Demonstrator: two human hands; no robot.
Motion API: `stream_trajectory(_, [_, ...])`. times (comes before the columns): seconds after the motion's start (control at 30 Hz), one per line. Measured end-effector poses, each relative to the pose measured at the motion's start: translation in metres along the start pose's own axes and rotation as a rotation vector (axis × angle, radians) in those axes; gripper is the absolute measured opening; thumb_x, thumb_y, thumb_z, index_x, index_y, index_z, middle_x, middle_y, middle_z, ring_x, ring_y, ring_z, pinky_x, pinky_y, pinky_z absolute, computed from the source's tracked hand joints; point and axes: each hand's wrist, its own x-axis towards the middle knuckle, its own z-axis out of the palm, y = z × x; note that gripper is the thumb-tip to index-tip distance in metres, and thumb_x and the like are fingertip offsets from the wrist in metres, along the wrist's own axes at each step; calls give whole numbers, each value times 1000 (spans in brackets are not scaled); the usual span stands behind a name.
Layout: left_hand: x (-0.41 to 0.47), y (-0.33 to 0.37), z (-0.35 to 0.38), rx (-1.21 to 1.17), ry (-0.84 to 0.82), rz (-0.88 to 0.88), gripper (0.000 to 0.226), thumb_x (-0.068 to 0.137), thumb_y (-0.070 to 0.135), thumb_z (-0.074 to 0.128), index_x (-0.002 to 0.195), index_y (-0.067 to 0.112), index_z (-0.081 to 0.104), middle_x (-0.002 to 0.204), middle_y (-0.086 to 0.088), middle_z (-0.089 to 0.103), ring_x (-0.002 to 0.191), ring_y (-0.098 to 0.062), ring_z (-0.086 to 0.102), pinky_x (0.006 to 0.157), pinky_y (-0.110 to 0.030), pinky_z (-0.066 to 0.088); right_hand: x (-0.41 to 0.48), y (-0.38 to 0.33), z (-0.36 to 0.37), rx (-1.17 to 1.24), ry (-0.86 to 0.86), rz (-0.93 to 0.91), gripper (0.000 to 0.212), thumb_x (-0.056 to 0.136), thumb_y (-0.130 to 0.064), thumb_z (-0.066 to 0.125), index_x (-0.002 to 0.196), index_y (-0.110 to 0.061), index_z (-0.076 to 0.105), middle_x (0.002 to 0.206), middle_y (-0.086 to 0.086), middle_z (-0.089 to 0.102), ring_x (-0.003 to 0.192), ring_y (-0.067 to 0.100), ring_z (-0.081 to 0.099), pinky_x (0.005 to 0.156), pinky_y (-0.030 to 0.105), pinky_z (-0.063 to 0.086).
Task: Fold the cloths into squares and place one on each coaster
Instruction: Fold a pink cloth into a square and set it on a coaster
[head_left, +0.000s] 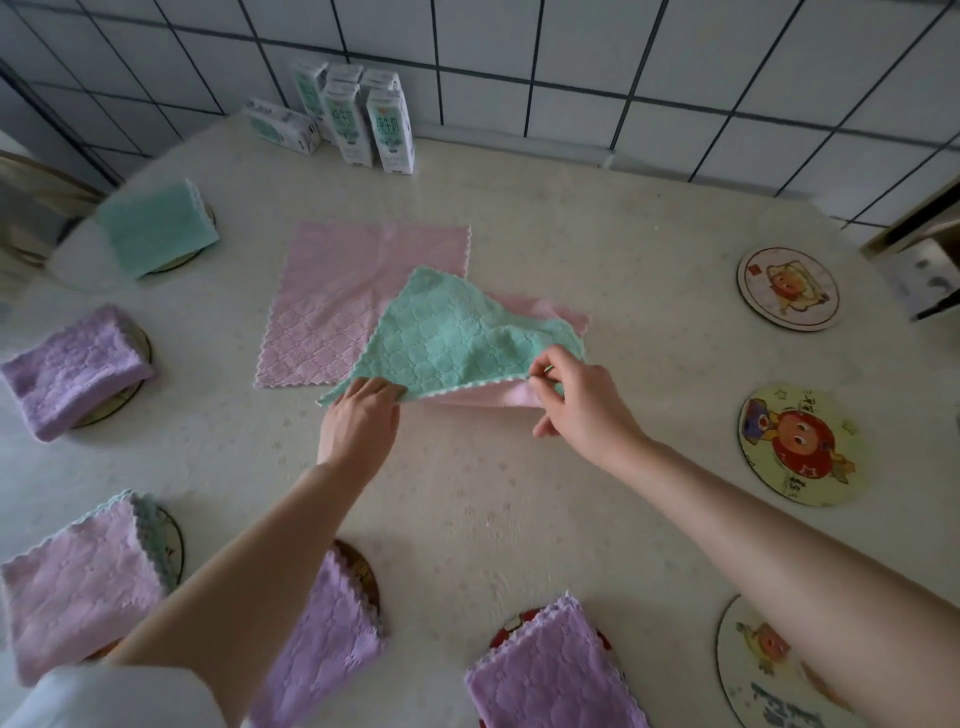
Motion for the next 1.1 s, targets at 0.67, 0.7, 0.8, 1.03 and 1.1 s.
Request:
stream_trajectory(0.67, [138, 85, -163, -284, 349, -19, 24, 93, 7, 50, 107, 3, 69, 101, -16, 70, 86, -23, 60, 75, -27, 42, 72, -66, -161, 34, 517, -118, 7, 95, -13, 46, 90, -17, 48, 88, 5, 64, 81, 18, 68, 60, 28, 48])
stream_trajectory(0.7, [138, 95, -168, -280, 375, 14, 23, 93, 7, 50, 106, 2, 69, 100, -16, 70, 84, -21, 60, 75, -26, 41, 67, -64, -171, 45, 540, -143, 8, 96, -13, 45, 90, -18, 47, 88, 4, 64, 83, 19, 68, 61, 29, 50])
stream_trajectory(0.8, [130, 125, -173, -256, 445, 112, 24, 90, 4, 50, 104, 3, 69, 98, -14, 70, 86, -26, 63, 75, -28, 43, 45, -54, -196, 53, 611, -203, 5, 96, -13, 46, 93, -17, 48, 85, -2, 60, 84, 15, 66, 67, 29, 51])
stream_trajectory(1.03, [66, 202, -136, -230, 477, 242, 24, 85, -4, 55, 106, -2, 68, 101, -16, 69, 90, -27, 63, 85, -31, 48, -36, 8, -234, -16, 670, -281, 2, 94, -10, 48, 94, -11, 50, 81, 1, 61, 66, 3, 53, 57, 3, 38])
stream_trajectory(1.1, [41, 221, -114, -227, 440, 237, 27, 82, -7, 57, 106, -2, 68, 103, -17, 69, 92, -29, 64, 87, -34, 49, -62, 38, -238, -25, 641, -271, 2, 93, -12, 52, 94, -11, 51, 85, 3, 62, 69, 9, 58, 59, 6, 43])
